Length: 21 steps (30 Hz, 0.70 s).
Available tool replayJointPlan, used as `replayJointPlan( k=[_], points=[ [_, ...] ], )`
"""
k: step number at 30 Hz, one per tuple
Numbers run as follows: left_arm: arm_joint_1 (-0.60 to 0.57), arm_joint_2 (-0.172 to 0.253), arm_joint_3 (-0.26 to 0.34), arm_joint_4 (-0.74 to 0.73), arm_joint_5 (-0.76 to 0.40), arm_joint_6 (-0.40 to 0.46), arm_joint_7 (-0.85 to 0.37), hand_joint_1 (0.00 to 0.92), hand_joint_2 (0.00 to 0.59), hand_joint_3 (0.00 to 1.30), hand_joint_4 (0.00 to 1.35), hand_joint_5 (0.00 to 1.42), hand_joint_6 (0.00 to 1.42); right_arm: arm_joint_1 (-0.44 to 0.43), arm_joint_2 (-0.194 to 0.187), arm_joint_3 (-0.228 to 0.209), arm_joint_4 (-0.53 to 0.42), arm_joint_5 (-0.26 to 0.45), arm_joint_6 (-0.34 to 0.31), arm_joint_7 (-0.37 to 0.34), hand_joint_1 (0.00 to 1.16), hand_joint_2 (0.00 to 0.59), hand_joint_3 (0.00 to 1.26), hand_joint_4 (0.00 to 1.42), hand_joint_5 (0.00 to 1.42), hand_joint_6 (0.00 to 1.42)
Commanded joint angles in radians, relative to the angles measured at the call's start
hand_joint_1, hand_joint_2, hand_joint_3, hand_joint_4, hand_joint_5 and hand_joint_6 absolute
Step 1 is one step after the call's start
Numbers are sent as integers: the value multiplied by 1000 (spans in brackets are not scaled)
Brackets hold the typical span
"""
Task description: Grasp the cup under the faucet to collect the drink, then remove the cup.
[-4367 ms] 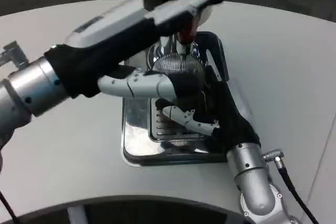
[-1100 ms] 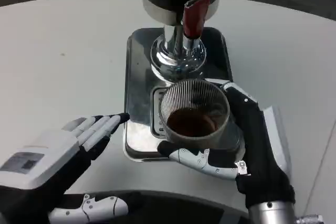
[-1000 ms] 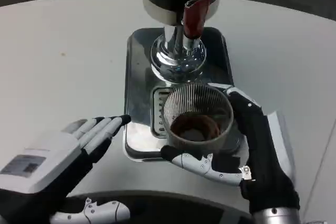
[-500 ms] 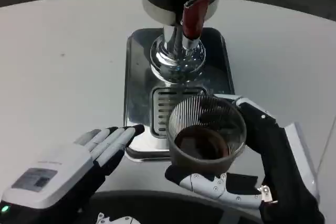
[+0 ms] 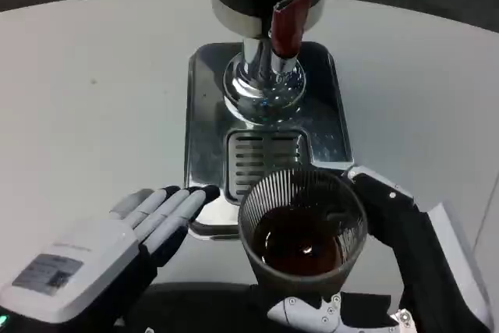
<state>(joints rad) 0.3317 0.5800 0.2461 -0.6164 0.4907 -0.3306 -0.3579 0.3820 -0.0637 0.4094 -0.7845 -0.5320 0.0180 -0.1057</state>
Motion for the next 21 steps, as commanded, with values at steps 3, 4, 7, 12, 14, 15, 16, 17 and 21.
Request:
replayJointPlan(
  k=[3,4,7,12,14,15,16,17,21],
  points=[
    [25,-6,0,-30,38,-26,16,0,66,0,0,0,0,57,7,46,-57,58,-42,7,1148,98,719,899,950,1354],
    [22,-7,1,-27,42,-23,17,0,66,0,0,0,0,59,5,41,-59,64,-43,8,1148,98,719,899,952,1354],
    [2,-3,8,-17,46,-18,19,0,65,0,0,0,0,54,2,27,-60,77,-44,11,1146,97,719,899,957,1354],
    [-19,-4,3,-14,47,-14,13,0,68,0,0,0,0,38,5,10,-64,83,-39,13,1145,97,719,899,960,1354],
    [-23,-9,0,-17,49,-10,13,0,68,0,0,0,0,33,7,4,-67,85,-36,13,1144,97,719,899,960,1354],
    [-25,-11,-2,-18,51,-8,14,0,68,0,0,0,0,31,8,2,-69,85,-36,14,1144,97,719,899,960,1354],
    [-30,-12,-4,-17,55,-4,15,0,68,0,0,0,0,30,8,0,-70,85,-35,15,1144,97,719,899,960,1354],
    [-34,-13,-6,-15,57,-2,15,0,68,0,0,0,0,30,8,-1,-71,86,-33,16,1144,97,719,899,960,1354],
    [-65,-3,-7,7,58,-2,13,0,68,0,0,0,0,33,9,-1,-73,90,-29,19,1144,97,719,899,960,1354]
  ],
)
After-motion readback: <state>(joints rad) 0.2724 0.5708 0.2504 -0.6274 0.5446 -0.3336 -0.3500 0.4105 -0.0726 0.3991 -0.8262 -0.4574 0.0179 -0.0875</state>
